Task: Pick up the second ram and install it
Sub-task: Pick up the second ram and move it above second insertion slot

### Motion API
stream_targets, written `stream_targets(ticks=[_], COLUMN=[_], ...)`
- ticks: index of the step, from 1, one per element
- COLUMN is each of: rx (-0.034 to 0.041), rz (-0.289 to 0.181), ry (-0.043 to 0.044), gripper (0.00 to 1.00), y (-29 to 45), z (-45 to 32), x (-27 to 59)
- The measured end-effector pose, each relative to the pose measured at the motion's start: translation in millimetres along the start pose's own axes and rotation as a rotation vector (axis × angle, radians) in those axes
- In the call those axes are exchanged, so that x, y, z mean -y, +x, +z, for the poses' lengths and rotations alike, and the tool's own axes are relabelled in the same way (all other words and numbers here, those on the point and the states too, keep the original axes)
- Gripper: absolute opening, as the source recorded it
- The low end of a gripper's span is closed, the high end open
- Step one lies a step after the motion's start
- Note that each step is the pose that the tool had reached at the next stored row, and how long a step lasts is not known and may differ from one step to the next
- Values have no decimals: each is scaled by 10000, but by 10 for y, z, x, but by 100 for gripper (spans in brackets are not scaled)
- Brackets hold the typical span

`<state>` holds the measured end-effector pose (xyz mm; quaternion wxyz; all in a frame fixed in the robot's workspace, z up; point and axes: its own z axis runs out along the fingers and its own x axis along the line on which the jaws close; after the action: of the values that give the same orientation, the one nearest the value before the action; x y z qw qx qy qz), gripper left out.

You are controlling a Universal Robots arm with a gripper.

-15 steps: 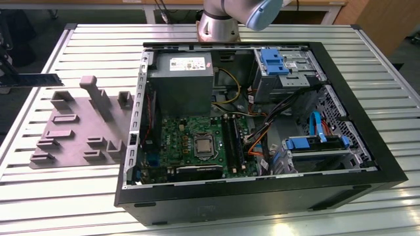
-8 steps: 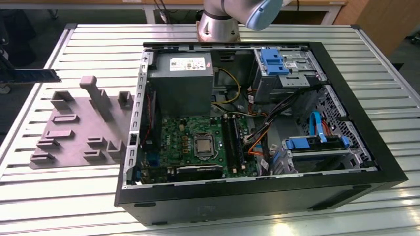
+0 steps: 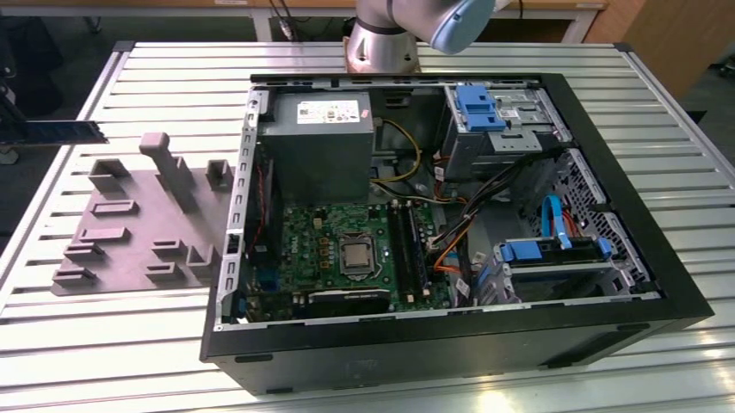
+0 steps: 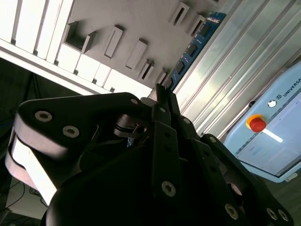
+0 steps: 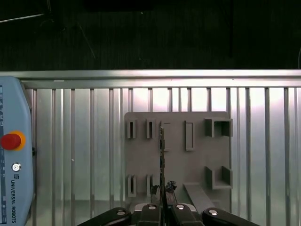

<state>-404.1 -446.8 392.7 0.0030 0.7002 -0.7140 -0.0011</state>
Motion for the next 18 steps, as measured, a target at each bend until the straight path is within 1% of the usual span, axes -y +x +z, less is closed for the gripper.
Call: stream_targets(ticks=[9,16,18], rx=[2,1,2], rz=[-1,0,-1], ry=[2,1,3], gripper=[14,14,14], y=[-3,-7,-9], z=[1,-1,-1], x=[193,406,478])
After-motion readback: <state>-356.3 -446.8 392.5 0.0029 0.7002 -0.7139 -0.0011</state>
